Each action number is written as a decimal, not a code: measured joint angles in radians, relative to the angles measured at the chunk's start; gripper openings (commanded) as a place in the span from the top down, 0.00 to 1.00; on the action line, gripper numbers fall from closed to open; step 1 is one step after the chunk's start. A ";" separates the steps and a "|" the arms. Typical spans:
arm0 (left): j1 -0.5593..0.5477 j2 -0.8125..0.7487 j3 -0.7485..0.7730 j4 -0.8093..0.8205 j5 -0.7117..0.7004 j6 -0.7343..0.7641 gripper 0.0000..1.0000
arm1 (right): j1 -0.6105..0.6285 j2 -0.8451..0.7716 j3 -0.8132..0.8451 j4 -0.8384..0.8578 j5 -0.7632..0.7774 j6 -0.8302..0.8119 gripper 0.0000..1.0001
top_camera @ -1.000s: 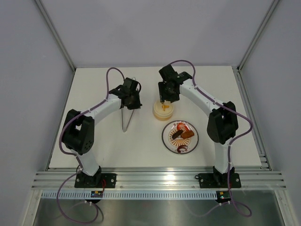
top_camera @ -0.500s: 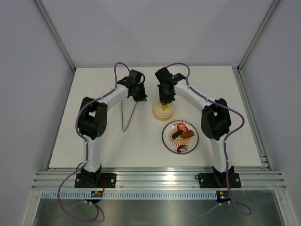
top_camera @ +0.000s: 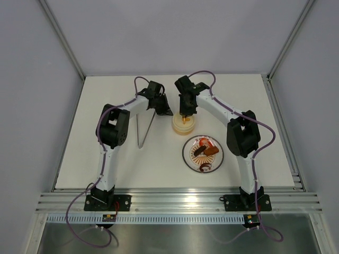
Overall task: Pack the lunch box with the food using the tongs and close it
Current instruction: Screw the fastener into the packing box.
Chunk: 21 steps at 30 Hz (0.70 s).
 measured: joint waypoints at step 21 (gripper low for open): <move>-0.026 -0.148 -0.334 0.271 0.055 -0.063 1.00 | -0.016 -0.033 -0.072 0.052 0.015 0.173 1.00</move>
